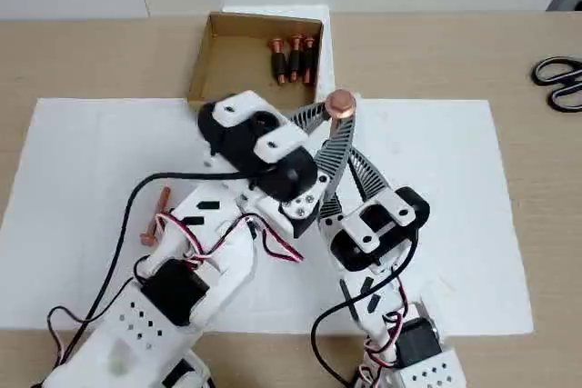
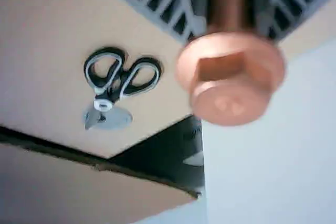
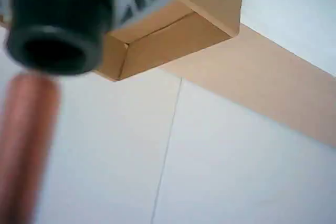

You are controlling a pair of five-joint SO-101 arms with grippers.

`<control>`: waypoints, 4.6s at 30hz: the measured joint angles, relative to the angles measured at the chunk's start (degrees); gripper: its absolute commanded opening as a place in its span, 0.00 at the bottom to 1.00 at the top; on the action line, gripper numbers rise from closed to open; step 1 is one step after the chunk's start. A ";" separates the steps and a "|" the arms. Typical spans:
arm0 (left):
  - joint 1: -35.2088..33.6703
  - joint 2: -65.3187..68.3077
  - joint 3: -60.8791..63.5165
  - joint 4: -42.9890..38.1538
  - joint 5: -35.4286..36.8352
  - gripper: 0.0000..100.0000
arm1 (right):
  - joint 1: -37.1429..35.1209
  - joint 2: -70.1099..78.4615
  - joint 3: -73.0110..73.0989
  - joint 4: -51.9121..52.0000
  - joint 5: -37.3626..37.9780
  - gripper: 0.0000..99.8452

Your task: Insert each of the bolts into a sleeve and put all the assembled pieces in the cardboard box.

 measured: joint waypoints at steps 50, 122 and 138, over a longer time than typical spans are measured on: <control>-14.68 -15.12 -2.55 7.82 -1.93 0.02 | 0.00 0.00 -4.04 24.53 0.18 0.00; -91.96 -49.93 32.35 22.33 -3.52 0.01 | 0.44 175.38 -163.25 21.98 -17.58 0.16; -92.04 -49.93 32.35 22.33 -3.52 0.01 | 0.00 175.30 -172.48 32.79 -17.58 0.20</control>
